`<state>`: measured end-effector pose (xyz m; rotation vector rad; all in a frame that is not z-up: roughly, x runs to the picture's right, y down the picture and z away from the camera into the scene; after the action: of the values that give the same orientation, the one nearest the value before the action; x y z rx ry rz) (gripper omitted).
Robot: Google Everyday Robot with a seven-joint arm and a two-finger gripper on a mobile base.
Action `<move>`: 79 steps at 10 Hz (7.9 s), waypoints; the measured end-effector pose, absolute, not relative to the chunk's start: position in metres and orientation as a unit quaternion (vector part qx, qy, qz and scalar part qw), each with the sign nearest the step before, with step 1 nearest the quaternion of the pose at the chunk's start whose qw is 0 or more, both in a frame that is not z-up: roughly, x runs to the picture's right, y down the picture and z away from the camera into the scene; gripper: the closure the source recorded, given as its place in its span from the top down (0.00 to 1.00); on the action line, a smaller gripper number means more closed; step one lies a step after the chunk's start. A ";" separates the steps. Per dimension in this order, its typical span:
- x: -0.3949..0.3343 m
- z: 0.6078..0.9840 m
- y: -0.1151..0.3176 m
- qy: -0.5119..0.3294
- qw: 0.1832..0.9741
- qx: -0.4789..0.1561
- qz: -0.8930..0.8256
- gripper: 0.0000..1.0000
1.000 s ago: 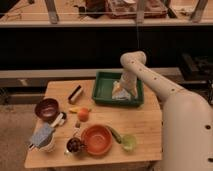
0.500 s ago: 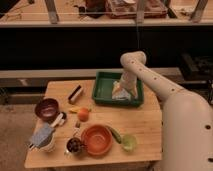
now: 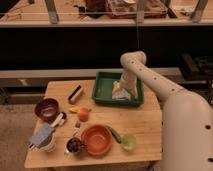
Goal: Place pepper in table surface
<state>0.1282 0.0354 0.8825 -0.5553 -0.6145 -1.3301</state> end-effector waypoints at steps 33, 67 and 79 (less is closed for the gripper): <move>0.107 0.806 0.218 -0.290 0.548 -0.193 -0.761 0.80; 0.118 0.685 0.028 -0.258 0.577 -0.088 -0.770 0.19; 0.120 0.805 0.146 -0.314 0.588 -0.153 -0.729 0.19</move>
<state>0.1197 0.1464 0.8046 -0.3573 -0.7313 -1.6987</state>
